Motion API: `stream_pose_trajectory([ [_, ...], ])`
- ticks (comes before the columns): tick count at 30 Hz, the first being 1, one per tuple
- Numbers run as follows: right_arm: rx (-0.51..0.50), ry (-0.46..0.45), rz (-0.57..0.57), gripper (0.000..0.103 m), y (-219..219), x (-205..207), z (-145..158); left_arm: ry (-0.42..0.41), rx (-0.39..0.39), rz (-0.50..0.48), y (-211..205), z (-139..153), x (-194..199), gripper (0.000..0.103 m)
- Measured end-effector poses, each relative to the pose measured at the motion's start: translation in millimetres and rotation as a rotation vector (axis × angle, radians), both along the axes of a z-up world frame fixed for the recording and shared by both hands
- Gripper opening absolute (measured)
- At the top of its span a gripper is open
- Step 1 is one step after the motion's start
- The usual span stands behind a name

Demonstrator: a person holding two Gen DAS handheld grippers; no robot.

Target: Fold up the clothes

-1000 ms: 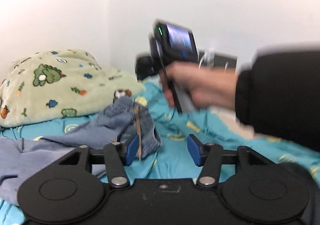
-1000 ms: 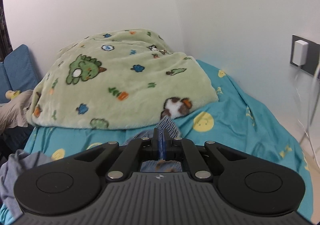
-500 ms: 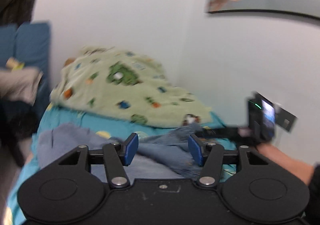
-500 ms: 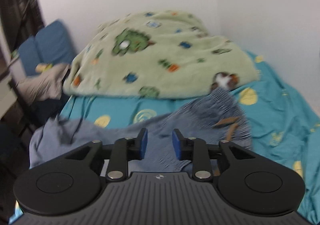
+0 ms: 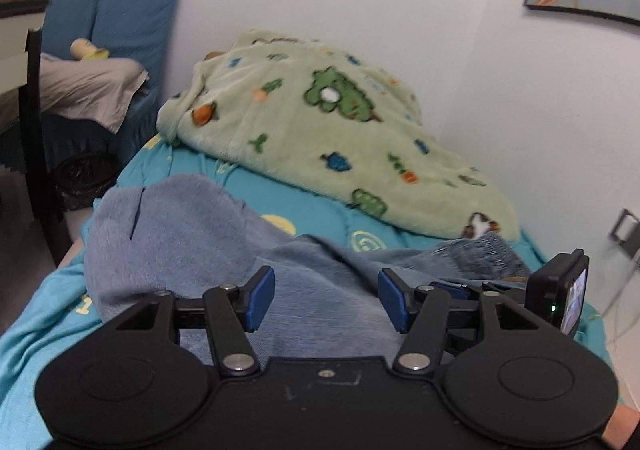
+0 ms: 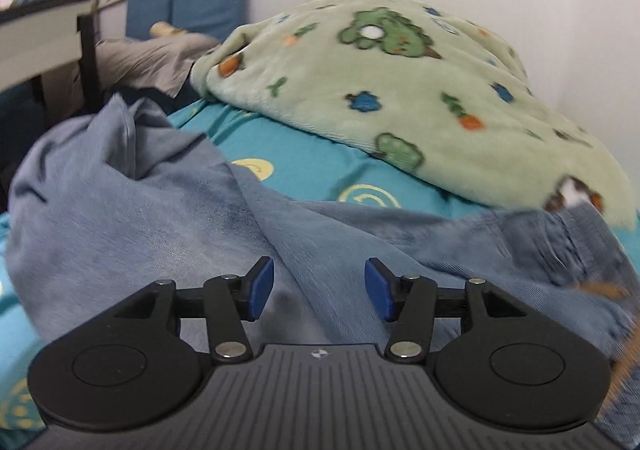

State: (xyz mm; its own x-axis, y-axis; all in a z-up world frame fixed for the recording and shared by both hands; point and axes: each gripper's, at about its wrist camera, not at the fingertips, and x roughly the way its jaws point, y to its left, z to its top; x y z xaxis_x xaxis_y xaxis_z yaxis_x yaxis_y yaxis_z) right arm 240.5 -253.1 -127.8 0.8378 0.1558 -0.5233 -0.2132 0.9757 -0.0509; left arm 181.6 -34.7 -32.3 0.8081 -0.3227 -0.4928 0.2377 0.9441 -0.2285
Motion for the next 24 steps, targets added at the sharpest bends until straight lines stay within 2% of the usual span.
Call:
stream_pose_trajectory([
  [1,-0.016,-0.005,0.013,0.052,3.8,5.9,-3.9,-0.002,0.009,0.000,-0.9,-3.5,2.6,0.054],
  [3,-0.027,-0.009,-0.006,0.029,1.0,11.7,-10.2,-0.001,0.026,0.005,-2.5,-9.4,7.5,0.054],
  [4,-0.013,-0.014,-0.013,0.013,-1.4,11.2,-7.2,0.003,0.028,0.007,-2.8,-11.9,9.3,0.054],
  [5,0.002,-0.019,-0.021,0.006,-3.8,10.7,-4.3,0.006,0.026,0.006,-2.8,-13.4,10.0,0.054],
  [7,0.025,-0.035,-0.031,0.004,-5.8,7.1,1.9,0.007,0.020,0.006,-2.7,-14.0,9.4,0.054],
  [13,0.089,-0.120,-0.076,0.003,-15.7,-35.4,53.3,-0.048,0.002,0.018,4.2,-0.2,-8.5,0.054],
  [17,0.041,-0.122,-0.049,0.003,-7.0,-82.5,72.8,-0.086,-0.007,0.031,10.2,11.4,-25.2,0.054],
  [21,0.015,-0.054,-0.056,0.003,-4.4,-122.4,78.9,-0.103,-0.020,0.031,15.8,18.7,-39.1,0.054],
  [24,-0.013,0.054,-0.089,0.003,-7.4,-142.4,62.9,-0.105,-0.014,0.025,17.9,20.1,-48.9,0.054],
])
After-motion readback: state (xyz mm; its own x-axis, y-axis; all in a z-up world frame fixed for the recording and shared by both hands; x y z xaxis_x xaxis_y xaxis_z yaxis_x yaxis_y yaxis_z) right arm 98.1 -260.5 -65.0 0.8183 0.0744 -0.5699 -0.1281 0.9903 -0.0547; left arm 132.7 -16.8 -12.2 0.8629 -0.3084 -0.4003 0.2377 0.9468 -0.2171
